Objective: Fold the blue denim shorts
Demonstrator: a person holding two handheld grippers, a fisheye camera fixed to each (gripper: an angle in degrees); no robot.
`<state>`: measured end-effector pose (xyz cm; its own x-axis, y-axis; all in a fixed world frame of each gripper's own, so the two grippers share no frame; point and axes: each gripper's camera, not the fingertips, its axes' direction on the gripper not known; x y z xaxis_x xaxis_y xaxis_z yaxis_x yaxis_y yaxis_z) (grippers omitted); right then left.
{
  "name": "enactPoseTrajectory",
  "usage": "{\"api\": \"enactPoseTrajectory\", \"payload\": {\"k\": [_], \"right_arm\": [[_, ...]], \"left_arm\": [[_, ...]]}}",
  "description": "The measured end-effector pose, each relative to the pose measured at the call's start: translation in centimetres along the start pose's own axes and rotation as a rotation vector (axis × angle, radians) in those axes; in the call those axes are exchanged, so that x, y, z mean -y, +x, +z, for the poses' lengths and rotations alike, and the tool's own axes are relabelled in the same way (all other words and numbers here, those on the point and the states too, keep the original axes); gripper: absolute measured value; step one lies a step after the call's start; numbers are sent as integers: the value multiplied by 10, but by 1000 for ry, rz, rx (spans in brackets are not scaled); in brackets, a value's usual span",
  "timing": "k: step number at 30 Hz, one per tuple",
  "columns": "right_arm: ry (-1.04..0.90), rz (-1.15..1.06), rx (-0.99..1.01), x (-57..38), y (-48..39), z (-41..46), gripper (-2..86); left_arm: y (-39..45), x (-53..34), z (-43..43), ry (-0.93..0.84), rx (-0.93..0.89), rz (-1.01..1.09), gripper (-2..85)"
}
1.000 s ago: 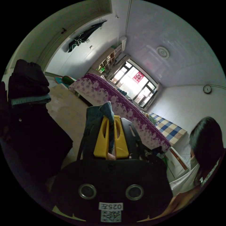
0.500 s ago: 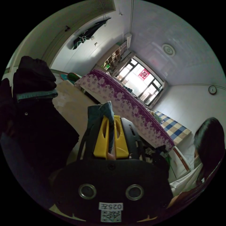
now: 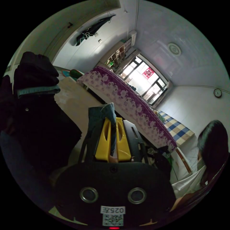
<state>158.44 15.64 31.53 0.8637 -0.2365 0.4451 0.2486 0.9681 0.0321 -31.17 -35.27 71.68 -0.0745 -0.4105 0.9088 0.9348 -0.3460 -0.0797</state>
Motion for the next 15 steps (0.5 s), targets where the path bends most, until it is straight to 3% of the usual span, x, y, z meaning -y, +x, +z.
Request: {"api": "enactPoseTrajectory", "payload": {"k": [3,7,12,15], "right_arm": [[66,-58,-145,-5,-16,-9,16],[95,-159,-309,-12,-45,-31,-5],[281,-252,-427,-3,-74,-71,-8],[117,-232,-457,33,-57,-45,-3]], "left_arm": [[-13,-9,-5,-3,-6,-3,-12],[-28,-24,-16,-5,6,17,-12],[-63,-50,-38,19,6,-11,-12],[-84,-67,-53,22,0,-20,-11]]}}
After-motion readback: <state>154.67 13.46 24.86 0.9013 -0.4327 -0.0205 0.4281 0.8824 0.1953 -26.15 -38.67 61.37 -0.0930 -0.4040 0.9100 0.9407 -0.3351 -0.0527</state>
